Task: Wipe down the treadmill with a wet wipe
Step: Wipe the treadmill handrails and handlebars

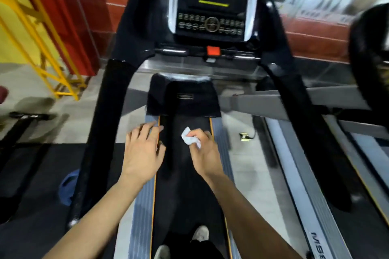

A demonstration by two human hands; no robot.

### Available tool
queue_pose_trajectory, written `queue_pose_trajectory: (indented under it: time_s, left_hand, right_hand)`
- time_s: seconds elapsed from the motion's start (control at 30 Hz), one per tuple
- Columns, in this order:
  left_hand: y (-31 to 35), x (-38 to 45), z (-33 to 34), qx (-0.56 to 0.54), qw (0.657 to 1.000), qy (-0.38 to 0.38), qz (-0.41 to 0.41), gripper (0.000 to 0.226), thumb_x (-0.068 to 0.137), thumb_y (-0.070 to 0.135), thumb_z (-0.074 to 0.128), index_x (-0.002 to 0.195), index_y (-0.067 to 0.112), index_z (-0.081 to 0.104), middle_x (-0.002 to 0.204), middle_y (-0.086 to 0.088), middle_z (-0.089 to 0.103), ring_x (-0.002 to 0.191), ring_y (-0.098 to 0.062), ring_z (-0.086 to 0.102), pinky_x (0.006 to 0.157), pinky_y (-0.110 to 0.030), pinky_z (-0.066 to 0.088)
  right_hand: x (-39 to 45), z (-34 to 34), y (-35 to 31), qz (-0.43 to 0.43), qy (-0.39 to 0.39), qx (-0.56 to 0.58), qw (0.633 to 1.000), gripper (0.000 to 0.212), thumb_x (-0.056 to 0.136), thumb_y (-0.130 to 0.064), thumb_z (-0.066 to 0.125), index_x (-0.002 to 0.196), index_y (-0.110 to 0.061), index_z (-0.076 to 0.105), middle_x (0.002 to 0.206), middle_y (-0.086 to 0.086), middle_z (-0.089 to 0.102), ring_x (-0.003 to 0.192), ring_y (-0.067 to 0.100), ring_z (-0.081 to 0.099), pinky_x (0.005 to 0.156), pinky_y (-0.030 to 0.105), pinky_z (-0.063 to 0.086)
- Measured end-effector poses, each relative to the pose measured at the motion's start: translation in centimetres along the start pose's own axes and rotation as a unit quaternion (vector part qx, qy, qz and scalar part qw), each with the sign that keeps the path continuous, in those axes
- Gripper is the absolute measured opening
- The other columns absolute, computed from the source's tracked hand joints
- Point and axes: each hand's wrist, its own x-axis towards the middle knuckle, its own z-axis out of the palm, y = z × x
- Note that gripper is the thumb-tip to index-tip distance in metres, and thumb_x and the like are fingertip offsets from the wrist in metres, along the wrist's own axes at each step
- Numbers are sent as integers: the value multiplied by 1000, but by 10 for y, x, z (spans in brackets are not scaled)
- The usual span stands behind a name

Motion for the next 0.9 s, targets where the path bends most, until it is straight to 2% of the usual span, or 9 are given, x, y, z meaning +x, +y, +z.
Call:
queue_pose_trajectory:
  time_s: [0.13, 0.23, 0.3, 0.43, 0.57, 0.63, 0.73, 0.9]
  left_hand:
    - [51, 20, 11, -31, 998, -27, 53, 46, 88, 32, 44, 127, 17, 63, 135, -5, 58, 118, -31, 50, 101, -49, 42]
    - [92, 33, 21, -42, 995, -40, 85, 46, 88, 33, 41, 125, 19, 65, 132, -2, 60, 118, -29, 51, 98, -48, 42]
    - [118, 44, 29, -49, 992, -42, 109, 47, 87, 35, 39, 122, 19, 66, 129, -1, 62, 116, -28, 52, 96, -47, 42]
    - [171, 70, 47, -53, 986, -54, 150, 45, 87, 35, 39, 121, 20, 66, 127, 0, 61, 116, -27, 53, 96, -46, 42]
    - [216, 100, 66, -54, 981, -38, 182, 41, 89, 33, 41, 118, 20, 67, 121, 3, 61, 113, -23, 53, 97, -37, 34]
    - [235, 116, 77, -53, 979, -39, 190, 40, 90, 33, 41, 118, 21, 66, 119, 5, 60, 113, -20, 51, 98, -34, 31]
    - [254, 138, 91, -46, 981, -54, 180, 41, 91, 35, 39, 120, 23, 65, 121, 7, 59, 115, -19, 51, 100, -33, 29]
    - [277, 167, 115, -48, 983, -73, 162, 44, 91, 37, 36, 122, 24, 65, 122, 8, 59, 115, -18, 52, 102, -34, 32]
  right_hand:
    - [-5, -57, 25, 31, 100, -1, 994, 20, 90, -9, 51, 94, -26, 61, 88, -14, 56, 81, 7, 52, 69, 28, 44]
    - [-8, -98, 50, 53, 137, -11, 989, 27, 89, -9, 52, 101, -31, 62, 91, -7, 58, 82, -2, 53, 65, 20, 43]
    - [-6, -127, 65, 63, 159, -13, 985, 31, 88, -10, 50, 104, -33, 65, 96, -5, 61, 82, 1, 53, 68, 17, 41]
    - [2, -182, 94, 78, 205, -21, 976, 28, 87, -7, 54, 98, -30, 66, 92, -11, 58, 82, 1, 52, 67, 11, 36]
    - [24, -222, 130, 104, 224, -27, 969, 28, 86, -5, 57, 97, -30, 65, 94, -3, 58, 85, -7, 52, 66, 5, 37]
    - [39, -238, 147, 102, 227, -28, 968, 31, 85, -3, 58, 99, -30, 66, 98, -2, 59, 90, -9, 51, 71, 3, 37]
    - [62, -257, 165, 109, 224, -25, 968, 34, 86, -1, 59, 101, -29, 67, 98, -3, 56, 86, -11, 52, 69, 1, 37]
    - [106, -282, 194, 110, 201, -50, 972, 26, 90, -10, 61, 101, -32, 68, 94, -6, 53, 77, -2, 53, 61, 8, 38]
